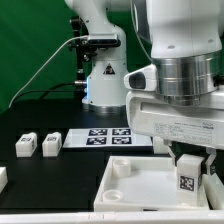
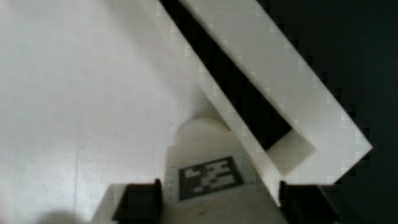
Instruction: Assemble one leg
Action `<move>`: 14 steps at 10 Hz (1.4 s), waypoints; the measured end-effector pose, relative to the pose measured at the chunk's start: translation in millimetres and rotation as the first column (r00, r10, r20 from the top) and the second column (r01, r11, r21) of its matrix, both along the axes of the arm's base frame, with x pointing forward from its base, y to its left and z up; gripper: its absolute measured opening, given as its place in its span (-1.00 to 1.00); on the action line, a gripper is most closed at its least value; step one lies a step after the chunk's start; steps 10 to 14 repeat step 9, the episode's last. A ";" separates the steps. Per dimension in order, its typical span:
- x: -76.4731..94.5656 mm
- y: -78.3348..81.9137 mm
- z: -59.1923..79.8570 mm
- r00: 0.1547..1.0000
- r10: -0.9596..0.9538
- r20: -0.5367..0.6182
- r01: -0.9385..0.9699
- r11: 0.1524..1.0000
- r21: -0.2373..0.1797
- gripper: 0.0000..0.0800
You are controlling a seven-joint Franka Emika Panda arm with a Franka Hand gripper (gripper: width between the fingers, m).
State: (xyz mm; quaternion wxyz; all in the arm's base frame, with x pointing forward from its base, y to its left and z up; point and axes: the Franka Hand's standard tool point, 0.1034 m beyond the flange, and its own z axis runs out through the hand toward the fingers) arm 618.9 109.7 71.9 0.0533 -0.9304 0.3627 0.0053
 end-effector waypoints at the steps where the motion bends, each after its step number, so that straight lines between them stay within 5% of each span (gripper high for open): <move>1: 0.0 0.0 0.0 1.000 0.001 0.000 -0.001 1.000 0.000 -0.21; 4: 0.0 0.7 0.1 1.000 -0.002 0.001 0.002 1.000 0.005 -0.02; 5: -0.2 3.8 3.9 1.000 -0.015 0.003 0.015 1.000 0.019 0.42; 6: -0.5 6.7 12.2 0.999 -0.034 0.009 0.034 0.999 0.038 0.57; 8: 0.8 10.3 24.3 0.999 -0.040 0.017 0.039 0.998 0.050 0.61; 14: 0.4 9.6 22.3 0.999 -0.040 0.015 0.039 0.998 0.049 0.61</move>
Offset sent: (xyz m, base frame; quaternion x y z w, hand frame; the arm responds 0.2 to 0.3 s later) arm 0.0000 0.0000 0.0000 0.0000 0.0000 0.0000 1.0000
